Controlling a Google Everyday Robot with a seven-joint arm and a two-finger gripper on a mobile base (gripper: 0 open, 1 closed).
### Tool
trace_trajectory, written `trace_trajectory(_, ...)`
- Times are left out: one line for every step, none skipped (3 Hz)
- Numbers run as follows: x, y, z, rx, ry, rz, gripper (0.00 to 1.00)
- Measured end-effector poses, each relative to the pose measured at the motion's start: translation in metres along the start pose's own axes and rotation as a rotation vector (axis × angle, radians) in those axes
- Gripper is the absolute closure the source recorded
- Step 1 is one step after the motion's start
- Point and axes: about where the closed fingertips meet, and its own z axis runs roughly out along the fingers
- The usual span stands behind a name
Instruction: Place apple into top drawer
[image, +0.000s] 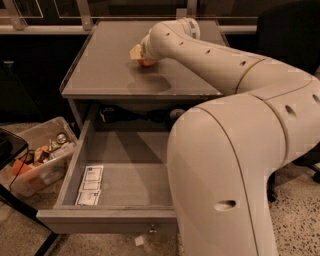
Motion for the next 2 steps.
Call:
trace_trajectory(0.002, -0.005, -0.017, -0.005, 0.010, 0.020, 0.82)
trace_trajectory(0.005, -0.015, -0.056, -0.016, 0.010, 0.031, 1.00)
